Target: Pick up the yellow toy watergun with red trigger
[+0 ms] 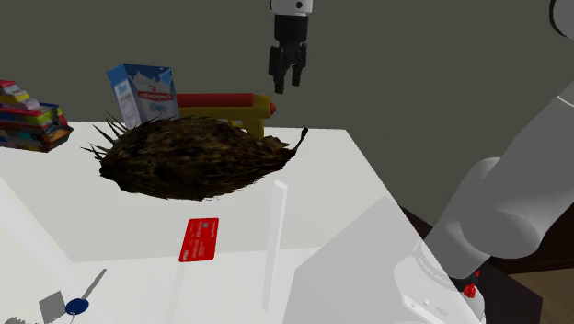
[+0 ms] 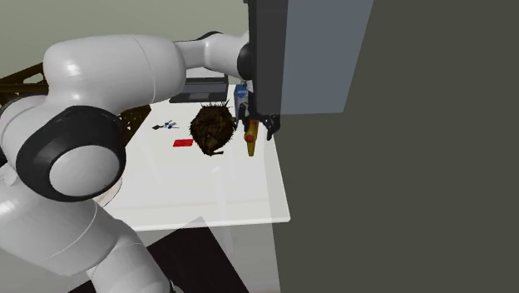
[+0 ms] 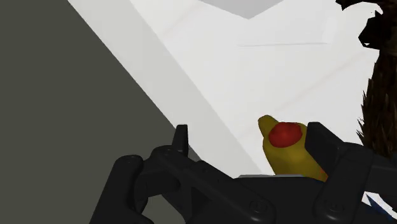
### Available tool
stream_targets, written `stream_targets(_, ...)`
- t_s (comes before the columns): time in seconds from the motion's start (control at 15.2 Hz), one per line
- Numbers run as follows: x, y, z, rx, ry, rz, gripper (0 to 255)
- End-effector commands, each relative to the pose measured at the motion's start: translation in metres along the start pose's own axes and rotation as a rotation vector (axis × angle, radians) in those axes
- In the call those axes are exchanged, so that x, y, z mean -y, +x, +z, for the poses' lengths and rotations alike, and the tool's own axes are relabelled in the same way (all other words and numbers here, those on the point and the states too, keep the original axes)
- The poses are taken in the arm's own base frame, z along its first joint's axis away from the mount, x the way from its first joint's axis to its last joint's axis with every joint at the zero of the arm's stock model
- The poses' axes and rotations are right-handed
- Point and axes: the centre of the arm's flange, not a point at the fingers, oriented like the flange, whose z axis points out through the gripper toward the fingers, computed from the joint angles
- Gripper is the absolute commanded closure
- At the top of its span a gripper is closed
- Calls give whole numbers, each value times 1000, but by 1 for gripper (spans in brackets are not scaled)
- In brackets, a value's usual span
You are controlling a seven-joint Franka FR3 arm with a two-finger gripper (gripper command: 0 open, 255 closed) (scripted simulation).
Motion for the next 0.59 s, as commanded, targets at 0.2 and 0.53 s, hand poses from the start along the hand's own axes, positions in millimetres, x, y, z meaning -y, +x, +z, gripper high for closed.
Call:
stream_targets(0.2, 35, 58, 2, 16, -17, -153, 0)
stream_targets(0.53, 81, 110, 5, 34, -33, -303, 0)
